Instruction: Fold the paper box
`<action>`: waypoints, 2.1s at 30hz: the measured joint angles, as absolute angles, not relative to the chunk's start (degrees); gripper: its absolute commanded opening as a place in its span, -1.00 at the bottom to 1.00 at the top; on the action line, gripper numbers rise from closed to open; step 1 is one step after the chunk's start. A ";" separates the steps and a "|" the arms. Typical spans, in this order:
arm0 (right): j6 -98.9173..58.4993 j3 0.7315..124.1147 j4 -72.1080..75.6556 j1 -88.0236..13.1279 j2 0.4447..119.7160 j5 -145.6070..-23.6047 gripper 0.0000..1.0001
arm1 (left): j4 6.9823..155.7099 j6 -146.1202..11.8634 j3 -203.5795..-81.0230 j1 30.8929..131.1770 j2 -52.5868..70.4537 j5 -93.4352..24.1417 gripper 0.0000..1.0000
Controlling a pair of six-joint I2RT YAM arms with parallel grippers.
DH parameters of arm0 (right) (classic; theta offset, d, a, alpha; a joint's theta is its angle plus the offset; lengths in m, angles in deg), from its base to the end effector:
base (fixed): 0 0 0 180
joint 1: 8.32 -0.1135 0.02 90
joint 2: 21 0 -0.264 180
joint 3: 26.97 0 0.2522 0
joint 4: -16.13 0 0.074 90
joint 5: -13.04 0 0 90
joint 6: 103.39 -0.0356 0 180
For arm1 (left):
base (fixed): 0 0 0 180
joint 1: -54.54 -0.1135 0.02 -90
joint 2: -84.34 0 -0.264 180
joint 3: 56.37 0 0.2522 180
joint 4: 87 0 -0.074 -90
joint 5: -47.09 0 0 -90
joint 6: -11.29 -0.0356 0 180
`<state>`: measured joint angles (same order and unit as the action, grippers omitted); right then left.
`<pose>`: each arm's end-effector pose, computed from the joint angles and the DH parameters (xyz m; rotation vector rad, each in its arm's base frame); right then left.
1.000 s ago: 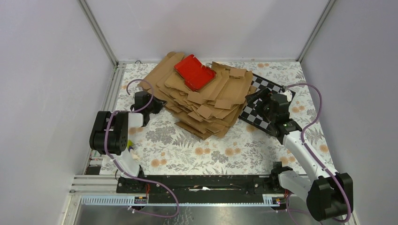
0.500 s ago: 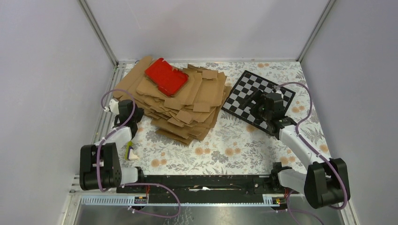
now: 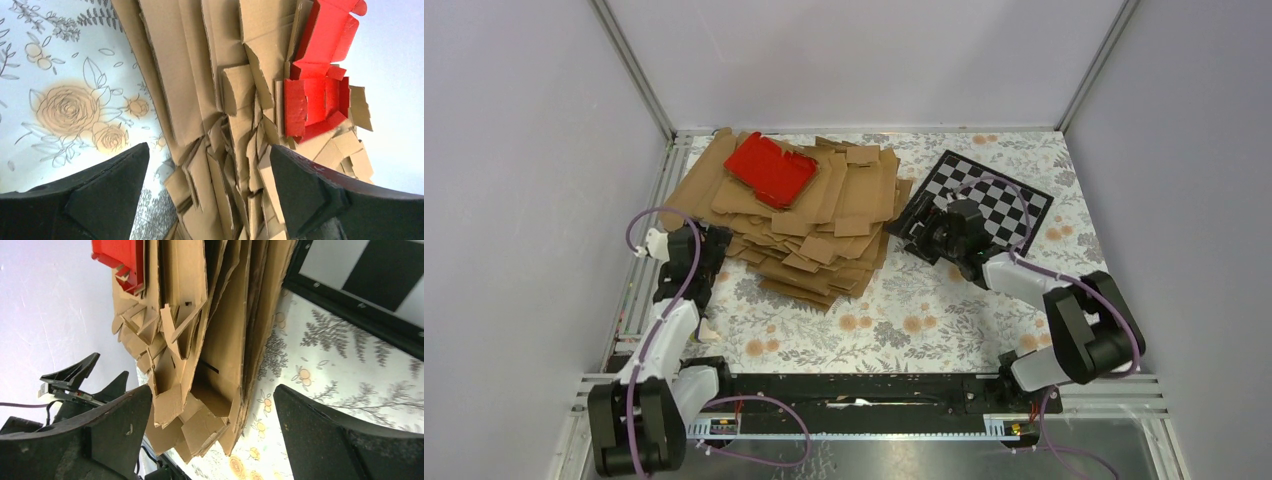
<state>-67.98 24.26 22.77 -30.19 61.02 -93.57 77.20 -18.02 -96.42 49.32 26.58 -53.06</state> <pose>0.2734 0.1207 0.2016 0.4114 2.1242 1.1102 0.2089 0.0254 0.1999 -1.2651 1.7614 -0.3713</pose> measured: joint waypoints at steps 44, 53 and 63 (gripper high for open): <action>-70.60 60.72 29.40 -35.65 103.68 -92.87 0.16 | 107.41 -14.35 -89.68 61.87 4.64 -19.58 0.61; -64.00 73.72 21.11 -28.57 107.62 -92.43 0.99 | 119.12 -11.29 -101.92 64.62 -15.19 -18.79 0.58; -54.19 67.47 9.27 -29.03 100.25 -90.88 0.99 | 105.28 -13.80 -107.06 65.96 -13.26 -19.84 0.81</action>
